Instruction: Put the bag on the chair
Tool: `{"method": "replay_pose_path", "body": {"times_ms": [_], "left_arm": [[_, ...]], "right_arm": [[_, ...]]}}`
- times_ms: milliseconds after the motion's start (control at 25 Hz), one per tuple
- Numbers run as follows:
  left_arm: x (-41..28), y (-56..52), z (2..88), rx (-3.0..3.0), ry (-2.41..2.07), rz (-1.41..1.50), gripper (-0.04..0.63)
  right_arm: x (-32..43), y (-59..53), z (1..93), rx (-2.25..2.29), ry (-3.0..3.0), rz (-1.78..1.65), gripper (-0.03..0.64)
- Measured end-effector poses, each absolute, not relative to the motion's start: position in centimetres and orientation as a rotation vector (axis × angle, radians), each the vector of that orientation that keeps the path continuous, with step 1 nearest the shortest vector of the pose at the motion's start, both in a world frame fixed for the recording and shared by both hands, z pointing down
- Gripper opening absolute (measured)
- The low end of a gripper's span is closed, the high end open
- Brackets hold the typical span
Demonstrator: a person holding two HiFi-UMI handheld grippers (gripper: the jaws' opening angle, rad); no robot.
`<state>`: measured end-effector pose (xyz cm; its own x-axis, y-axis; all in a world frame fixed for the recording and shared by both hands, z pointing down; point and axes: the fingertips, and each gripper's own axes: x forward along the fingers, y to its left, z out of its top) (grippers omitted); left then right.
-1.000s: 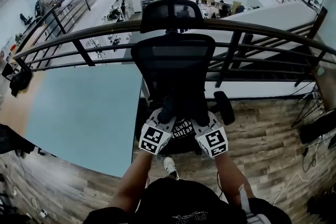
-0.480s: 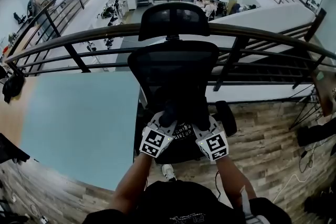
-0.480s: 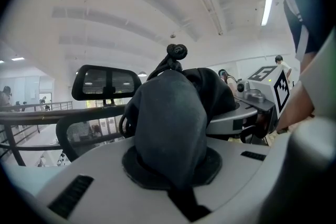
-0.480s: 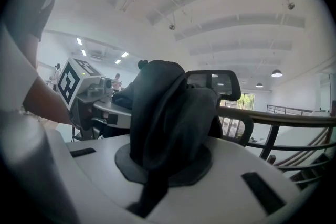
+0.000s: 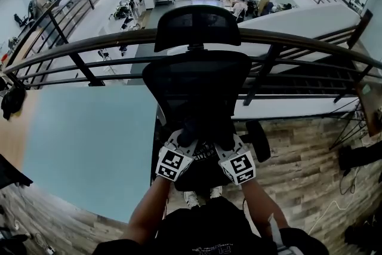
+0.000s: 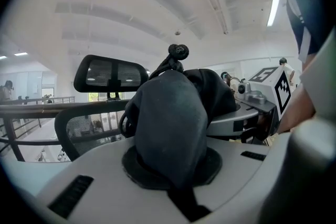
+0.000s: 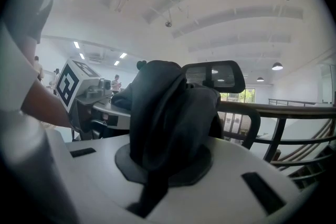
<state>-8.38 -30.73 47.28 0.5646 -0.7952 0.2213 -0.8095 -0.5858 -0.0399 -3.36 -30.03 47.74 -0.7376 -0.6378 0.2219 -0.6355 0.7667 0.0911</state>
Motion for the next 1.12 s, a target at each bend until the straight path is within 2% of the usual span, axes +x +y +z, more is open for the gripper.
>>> {"method": "replay_pose_path", "body": {"times_ms": [520, 1120], "left_arm": [[-9.7, -34.1, 50.3, 2.599, -1.488, 0.340, 0.028], [-10.9, -38.8, 58.7, 2.482, -1.522, 0.372, 0.028]], "right_arm": [[-4.8, -33.4, 50.9, 0.851, -2.735, 0.030, 0.028], [-6.6, -38.0, 58.6, 0.744, -2.698, 0.123, 0.028]]}}
